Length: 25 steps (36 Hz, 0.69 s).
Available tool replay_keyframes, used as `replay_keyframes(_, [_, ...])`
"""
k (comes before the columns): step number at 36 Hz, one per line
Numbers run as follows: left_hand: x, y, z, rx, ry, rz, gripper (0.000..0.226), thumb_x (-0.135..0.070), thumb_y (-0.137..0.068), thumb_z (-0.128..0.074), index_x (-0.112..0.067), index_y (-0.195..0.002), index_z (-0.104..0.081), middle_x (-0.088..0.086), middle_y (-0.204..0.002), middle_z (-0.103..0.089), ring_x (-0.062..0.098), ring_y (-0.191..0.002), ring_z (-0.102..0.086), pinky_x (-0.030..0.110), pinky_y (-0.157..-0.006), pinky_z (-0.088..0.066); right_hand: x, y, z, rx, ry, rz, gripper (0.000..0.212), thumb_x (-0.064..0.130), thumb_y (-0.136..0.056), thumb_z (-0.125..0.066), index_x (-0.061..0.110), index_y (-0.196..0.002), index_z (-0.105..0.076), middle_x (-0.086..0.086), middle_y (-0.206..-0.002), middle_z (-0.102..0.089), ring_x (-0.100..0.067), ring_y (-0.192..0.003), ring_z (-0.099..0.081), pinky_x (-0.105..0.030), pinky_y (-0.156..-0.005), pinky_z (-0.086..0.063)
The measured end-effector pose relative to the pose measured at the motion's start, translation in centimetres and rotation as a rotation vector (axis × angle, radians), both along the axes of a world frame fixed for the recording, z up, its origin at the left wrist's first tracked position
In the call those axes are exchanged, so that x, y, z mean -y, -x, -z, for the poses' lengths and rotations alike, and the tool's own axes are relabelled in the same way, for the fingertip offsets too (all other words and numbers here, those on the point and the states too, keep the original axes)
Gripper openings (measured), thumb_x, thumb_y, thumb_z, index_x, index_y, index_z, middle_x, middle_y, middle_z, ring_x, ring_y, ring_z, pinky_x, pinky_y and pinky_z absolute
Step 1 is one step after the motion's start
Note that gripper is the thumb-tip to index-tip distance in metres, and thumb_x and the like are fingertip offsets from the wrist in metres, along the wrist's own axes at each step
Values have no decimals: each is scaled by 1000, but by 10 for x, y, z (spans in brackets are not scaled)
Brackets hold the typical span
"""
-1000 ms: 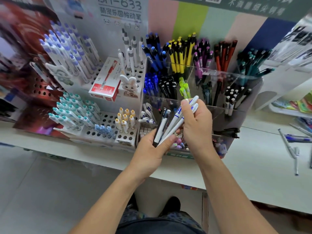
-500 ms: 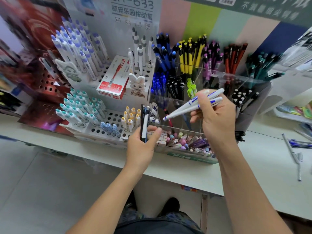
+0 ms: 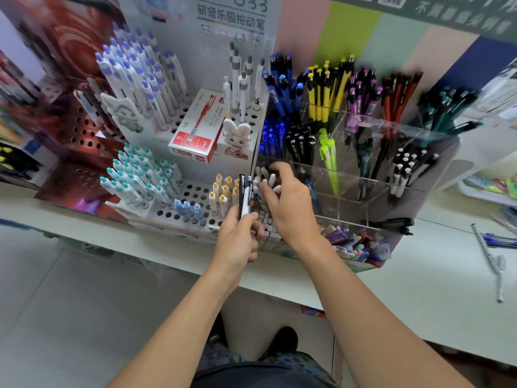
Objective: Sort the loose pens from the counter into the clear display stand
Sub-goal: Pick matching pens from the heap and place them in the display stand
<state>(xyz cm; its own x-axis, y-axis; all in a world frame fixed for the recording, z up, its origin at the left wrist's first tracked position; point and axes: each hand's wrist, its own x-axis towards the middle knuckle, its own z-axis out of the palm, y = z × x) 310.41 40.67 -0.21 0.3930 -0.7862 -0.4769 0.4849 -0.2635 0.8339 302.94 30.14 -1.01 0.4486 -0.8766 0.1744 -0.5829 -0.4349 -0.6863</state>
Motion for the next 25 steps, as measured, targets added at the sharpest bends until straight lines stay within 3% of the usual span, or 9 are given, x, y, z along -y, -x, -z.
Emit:
replay_keyframes(4, [-3,0,-1,-22,49,30,31,-17,-107,-40,-35,-123,-60,-2,-59,-50,9,-42,-23,21,-39,-15,-16,2,5,-5,14,-53,45,21,-105,-52,10,-148,-46,-12,-129,-61,-24,-117,-57,-35,-100,-45])
replay_keyframes(7, [-3,-3,-1,20,19,17,21,-18,-107,-41,-25,-118,-58,-2,-60,-48,9,-42,-24,20,-39,-16,-21,7,7,-74,-54,-144,53,11,-106,-41,11,-158,-30,-16,-143,-52,-30,-126,-48,-34,-105,-37])
replay_keyframes(10, [-4,-7,-1,95,0,46,6,-19,-106,-43,-17,-104,-49,-3,-62,-41,8,-44,-24,20,-39,-17,-19,15,0,-19,-67,-137,53,13,-104,-39,15,-157,-35,-9,-150,-43,-23,-132,-42,-28,-113,-32])
replay_keyframes(13, [-2,-6,-5,178,4,119,14,-20,-105,-46,-22,-91,-46,-6,-61,-38,8,-44,-26,20,-39,-21,-18,29,-24,141,-114,-49,42,28,-103,-49,16,-142,-57,-1,-124,-57,-6,-108,-55,-20,-97,-44])
replay_keyframes(15, [2,1,-12,313,32,195,14,-21,-104,-48,-26,-91,-49,-8,-64,-45,10,-47,-37,24,-42,-30,-19,40,-41,238,-228,-10,25,34,-96,-66,15,-110,-76,0,-93,-69,-6,-82,-63,-31,-77,-53])
replay_keyframes(18, [10,18,-25,593,87,353,9,-21,-99,-55,-24,-108,-53,-13,-90,-65,1,-80,-60,26,-69,-50,-18,58,-55,302,-399,48,43,43,-83,-78,2,-77,-68,-18,-64,-61,-16,-57,-53,-40,-54,-48])
replay_keyframes(21, [22,41,-41,614,131,395,8,-21,-99,-57,-17,-103,-52,-9,-80,-64,-2,-71,-60,21,-59,-45,-14,82,-62,471,-555,149,28,20,-92,-74,-4,-82,-66,-11,-54,-55,-20,-47,-49,-29,-45,-40])
replay_keyframes(23, [32,56,-52,439,125,386,9,-25,-103,-52,-17,-100,-52,-7,-72,-58,-1,-58,-55,13,-51,-41,-12,99,-69,620,-713,184,21,15,-97,-67,-6,-92,-68,-9,-58,-58,-17,-46,-51,-26,-44,-41])
replay_keyframes(25, [40,67,-55,317,64,391,20,-35,-106,-44,-26,-90,-52,-5,-68,-51,10,-55,-49,19,-44,-37,-9,115,-74,744,-764,236,16,14,-98,-64,-1,-100,-70,-8,-65,-62,-13,-51,-57,-22,-47,-46])
